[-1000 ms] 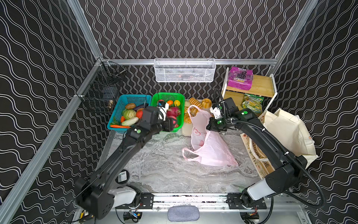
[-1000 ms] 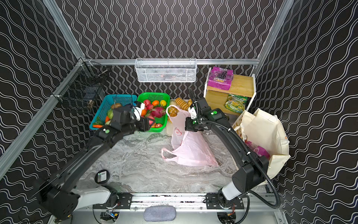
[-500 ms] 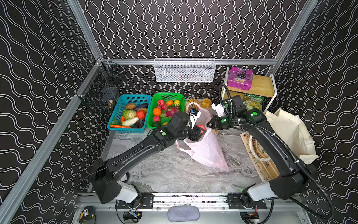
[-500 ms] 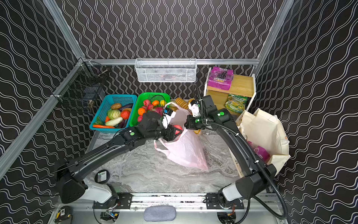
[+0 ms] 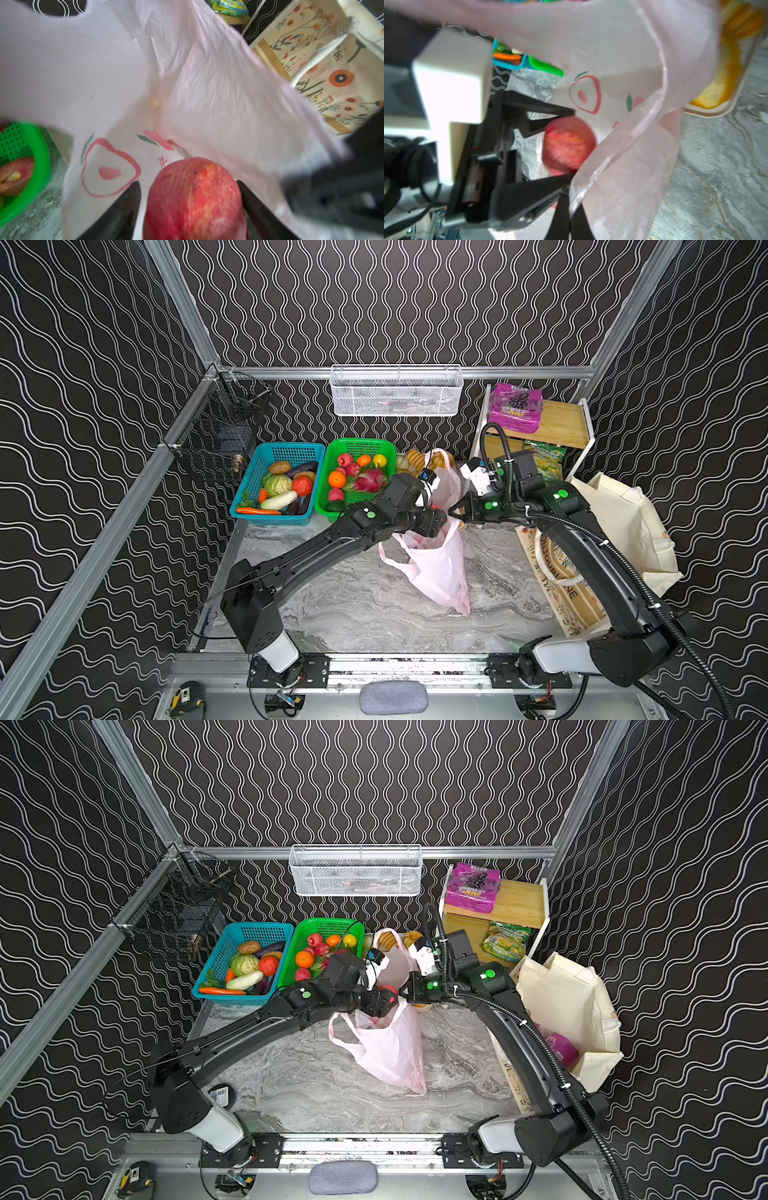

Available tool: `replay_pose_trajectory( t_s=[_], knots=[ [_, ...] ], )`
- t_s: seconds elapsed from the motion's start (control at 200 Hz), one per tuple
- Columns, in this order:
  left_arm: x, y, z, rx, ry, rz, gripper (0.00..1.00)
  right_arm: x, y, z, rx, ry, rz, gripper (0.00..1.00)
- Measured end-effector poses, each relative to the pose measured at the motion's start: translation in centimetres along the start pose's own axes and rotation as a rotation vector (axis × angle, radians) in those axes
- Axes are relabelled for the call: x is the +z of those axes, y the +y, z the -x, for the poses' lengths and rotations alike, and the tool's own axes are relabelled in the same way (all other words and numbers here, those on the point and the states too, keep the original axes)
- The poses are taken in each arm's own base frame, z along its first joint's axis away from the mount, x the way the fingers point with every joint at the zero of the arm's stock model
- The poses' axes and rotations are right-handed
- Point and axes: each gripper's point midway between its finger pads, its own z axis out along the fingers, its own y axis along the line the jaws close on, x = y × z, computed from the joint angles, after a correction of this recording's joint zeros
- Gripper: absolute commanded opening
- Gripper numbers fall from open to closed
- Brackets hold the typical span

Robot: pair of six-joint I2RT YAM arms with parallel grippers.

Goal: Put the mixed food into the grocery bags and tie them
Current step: 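Carry the apple into the pink bag and release it with the left gripper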

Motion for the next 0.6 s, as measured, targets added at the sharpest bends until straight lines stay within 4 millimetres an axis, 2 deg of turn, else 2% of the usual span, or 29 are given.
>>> replay_pose_trajectory(
  t_s=[0.08,0.155,0.31,0.435,0.445,0.455,0.465,0.495,0.505,0.576,0.586,0.601],
  knots=[
    [-1.1,-0.3,0.4,0.005,-0.014,-0.008,0.93,0.0,-0.6,0.2,0.013,-0.008,-0.009,0.0],
    [-2.3,-0.6,1.1,0.017,-0.042,-0.018,0.98,0.1,-0.7,0.1,0.016,-0.006,-0.01,0.0],
    [-4.1,-1.2,2.3,0.023,-0.089,-0.035,0.99,0.3,-1.0,0.3,0.033,-0.005,-0.019,0.0],
    [-2.8,-1.2,2.2,0.022,-0.062,-0.036,0.94,0.3,-1.0,0.5,0.036,-0.01,-0.016,0.0],
    [-2.6,-1.2,2.1,0.021,-0.057,-0.036,0.91,0.3,-1.0,0.5,0.035,-0.011,-0.015,0.0],
    [-2.5,-1.2,2.1,0.021,-0.054,-0.036,0.82,0.3,-1.0,0.5,0.035,-0.011,-0.014,0.0],
    [-2.4,-1.1,2.0,0.021,-0.05,-0.035,0.67,0.3,-1.0,0.5,0.035,-0.012,-0.014,0.0],
    [-1.9,-1.1,1.8,0.019,-0.038,-0.035,0.12,0.3,-0.9,0.6,0.033,-0.014,-0.011,0.0],
    [-1.9,-1.1,1.8,0.018,-0.035,-0.034,0.0,0.3,-0.9,0.6,0.033,-0.015,-0.011,0.0],
    [-1.3,-1.0,1.4,0.016,-0.017,-0.034,0.0,0.1,-0.8,0.7,0.031,-0.021,-0.008,0.0],
    [-1.2,-1.0,1.4,0.016,-0.015,-0.034,0.02,0.1,-0.8,0.7,0.031,-0.023,-0.008,0.0],
    [-1.2,-0.9,1.4,0.015,-0.013,-0.032,0.15,0.0,-0.7,0.8,0.03,-0.026,-0.007,0.0]
  ],
)
